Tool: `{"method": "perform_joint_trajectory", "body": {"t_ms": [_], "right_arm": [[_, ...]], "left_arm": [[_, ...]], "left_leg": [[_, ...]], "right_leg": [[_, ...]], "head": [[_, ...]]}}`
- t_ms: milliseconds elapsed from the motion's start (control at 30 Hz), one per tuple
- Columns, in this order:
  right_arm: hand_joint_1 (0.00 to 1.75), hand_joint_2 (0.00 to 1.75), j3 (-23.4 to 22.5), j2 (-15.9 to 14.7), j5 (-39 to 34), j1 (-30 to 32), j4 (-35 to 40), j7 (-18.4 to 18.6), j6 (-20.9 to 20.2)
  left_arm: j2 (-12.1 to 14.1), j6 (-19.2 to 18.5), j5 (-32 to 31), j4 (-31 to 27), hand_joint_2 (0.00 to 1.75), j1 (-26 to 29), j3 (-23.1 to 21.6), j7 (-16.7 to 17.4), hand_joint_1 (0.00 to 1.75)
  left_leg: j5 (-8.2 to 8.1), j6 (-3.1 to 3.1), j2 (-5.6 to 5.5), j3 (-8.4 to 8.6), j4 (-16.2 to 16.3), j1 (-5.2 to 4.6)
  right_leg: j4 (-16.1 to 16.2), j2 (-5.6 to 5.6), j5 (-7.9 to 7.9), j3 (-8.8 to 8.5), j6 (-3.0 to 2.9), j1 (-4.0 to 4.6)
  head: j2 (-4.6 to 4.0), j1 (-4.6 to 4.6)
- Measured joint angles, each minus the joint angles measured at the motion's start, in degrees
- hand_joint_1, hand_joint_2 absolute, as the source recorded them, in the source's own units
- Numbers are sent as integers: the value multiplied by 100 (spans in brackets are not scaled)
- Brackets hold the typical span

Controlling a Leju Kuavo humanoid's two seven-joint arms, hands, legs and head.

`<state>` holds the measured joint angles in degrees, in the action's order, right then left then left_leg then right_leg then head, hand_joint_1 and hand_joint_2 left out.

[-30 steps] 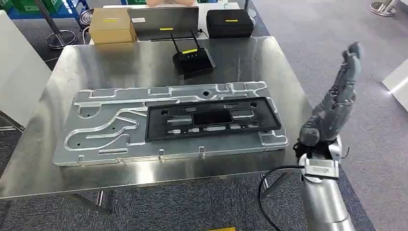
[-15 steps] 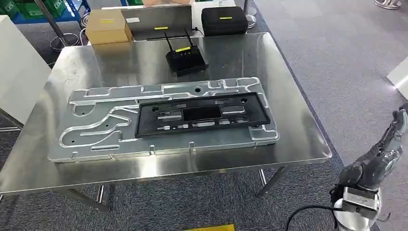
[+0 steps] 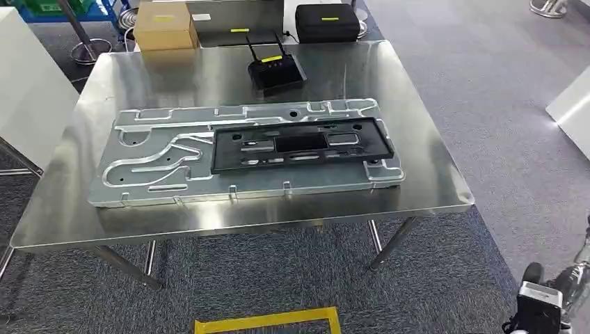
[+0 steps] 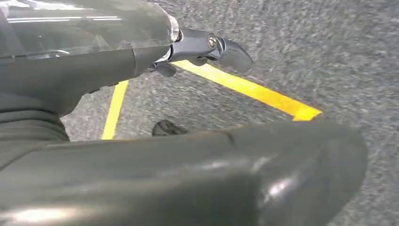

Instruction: Take the parts from the cabinet and place them on the table.

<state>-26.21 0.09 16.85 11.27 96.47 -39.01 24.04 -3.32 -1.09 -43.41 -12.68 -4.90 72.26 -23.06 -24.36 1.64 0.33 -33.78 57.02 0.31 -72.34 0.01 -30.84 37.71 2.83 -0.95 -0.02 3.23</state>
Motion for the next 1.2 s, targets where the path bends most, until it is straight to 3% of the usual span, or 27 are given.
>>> {"method": "perform_joint_trajectory", "body": {"t_ms": [67,100,133,233,267,367,400,433,467,500,567,600,633,667,733,767,800,833,900,933,967,1000,1067,1100,1133,1167,1200], "right_arm": [[0,0,-137,48,88,-72,-109,0,-54],[0,0,-157,61,107,-135,-160,0,-74],[0,0,-172,72,122,-176,-197,0,-96],[0,0,-172,118,182,-254,-341,0,-238],[0,0,-168,155,199,-283,-371,0,-242],[0,0,-146,225,192,-291,-437,0,-249],[0,0,-137,238,158,-290,-483,0,-249],[0,0,-135,247,118,-287,-531,0,-247],[0,0,-135,251,70,-279,-577,0,-245],[0,0,-135,251,7,-266,-644,2,-249],[0,0,-203,245,-20,-256,-851,2,-249],[0,0,-253,245,11,-250,-978,2,-249],[0,0,-334,242,59,-247,-1163,2,-245],[0,0,-413,242,103,-238,-1332,0,-247],[0,0,-571,210,122,-250,-1757,2,-208],[0,0,-640,168,120,-237,-1946,0,-188],[0,0,-701,151,118,-215,-2110,0,-168],[0,0,-767,111,125,-209,-2241,0,-142],[0,0,-929,70,449,-337,-2733,2,-102],[0,0,-1076,48,696,-423,-3141,2,-98],[0,0,-1266,37,936,-449,-3566,2,-91],[0,0,-1390,39,1003,-444,-3795,2,-87],[0,0,-1574,2,1124,-527,-4263,11,-2],[0,0,-1675,-37,1234,-629,-4598,50,100],[0,0,-1792,-79,1349,-740,-4961,164,184],[0,0,-1955,-107,1474,-841,-5426,457,184],[0,0,-2096,-127,1583,-906,-5796,784,160]], "left_arm": [[-11,39,0,0,0,-23,0,44,0],[-11,50,0,0,0,-38,2,63,0],[-11,55,0,0,0,-59,4,77,0],[-11,103,0,0,0,-63,72,90,0],[-13,111,0,0,0,-47,109,87,0],[-22,129,0,0,0,-17,157,50,0],[-22,129,0,0,0,-17,168,35,0],[-22,129,0,0,0,-13,179,28,0],[-22,129,0,0,0,-6,192,24,0],[-24,133,0,0,0,6,201,7,0],[-24,153,0,0,0,8,227,-64,0],[-17,151,0,-7,0,2,243,-83,0],[-17,133,-2,-13,0,-3,245,-103,0],[-17,124,0,-13,0,0,247,-105,0],[-17,107,0,-15,0,16,251,-112,0],[-26,103,0,-13,0,31,254,-112,0],[-31,98,0,-13,0,23,256,-111,0],[-28,98,0,-15,0,26,256,-112,0],[-31,70,0,-15,0,42,258,-122,0],[-33,48,4,-15,0,46,258,-129,0],[-35,35,4,-15,0,46,258,-136,0],[-46,28,4,-15,0,52,258,-144,0],[-59,24,0,-15,0,70,258,-142,0],[-59,24,0,-15,0,57,258,-129,0],[-68,24,9,-15,0,43,251,-100,0],[-83,24,7,-15,0,17,225,-66,0],[-98,24,7,-15,0,-16,188,-48,0]], "left_leg": [[68,-56,3,-108,56,5],[93,-91,9,-150,76,-19],[133,-120,17,-146,81,-20],[269,-230,11,-149,47,-25],[170,-256,-3,-183,120,12],[-831,-288,-9,-495,1093,12],[-1061,-298,-9,-583,1523,12],[-1097,-296,-9,-599,1804,12],[-981,-282,-9,-534,1883,11],[-715,-249,-10,-330,1723,9],[-399,-147,-11,318,891,-21],[-557,-66,-11,755,297,-50],[-723,-61,-8,1045,-215,-69],[-692,-71,-13,989,-168,-87],[-625,0,-12,958,-190,-117],[-497,46,7,901,-274,-65],[-416,77,35,828,-279,-63],[-337,125,34,724,-277,-63],[-193,115,57,523,-273,-63],[-121,110,67,423,-263,-58],[-43,99,62,318,-238,-54],[11,87,52,202,-199,-47],[88,26,50,-21,-71,-29],[119,-11,56,-90,3,-27],[142,-49,61,-159,65,-29],[183,-93,69,-177,76,-27],[233,-124,71,-183,71,-21]], "right_leg": [[1043,0,231,-789,-10,-17],[1501,8,25,-1078,-41,4],[1549,36,42,-1088,-131,37],[1565,25,129,-1012,-268,50],[1589,-15,213,-960,-332,18],[1586,-15,392,-727,-415,46],[1577,-19,462,-632,-422,63],[1566,-23,526,-541,-425,80],[1551,-27,582,-451,-426,93],[1530,-27,650,-339,-426,117],[1510,-19,768,-179,-421,156],[1490,-27,822,-154,-406,150],[1483,-25,857,-140,-369,178],[1515,-44,913,-172,-333,163],[1556,-52,1018,-168,-268,120],[1554,-42,1043,-139,-223,136],[1462,-14,813,-74,-187,104],[1190,-10,399,22,-159,93],[348,-10,-265,211,-97,60],[-23,-11,-376,260,-74,43],[-257,-12,-280,225,-52,13],[-234,-12,-46,90,-34,-9],[466,-13,361,-510,0,-38],[1057,-13,272,-940,4,-50],[1567,-7,31,-1227,-17,5],[1705,4,-66,-1272,-126,21],[1691,-12,-38,-1242,-162,38]], "head": [[0,0],[0,0],[0,9],[0,4],[0,2],[0,2],[0,2],[0,4],[0,2],[0,4],[0,4],[0,4],[0,2],[0,2],[0,2],[0,2],[0,2],[0,0],[0,2],[0,0],[0,0],[0,0],[0,0],[0,2],[0,2],[0,2],[0,2]]}}
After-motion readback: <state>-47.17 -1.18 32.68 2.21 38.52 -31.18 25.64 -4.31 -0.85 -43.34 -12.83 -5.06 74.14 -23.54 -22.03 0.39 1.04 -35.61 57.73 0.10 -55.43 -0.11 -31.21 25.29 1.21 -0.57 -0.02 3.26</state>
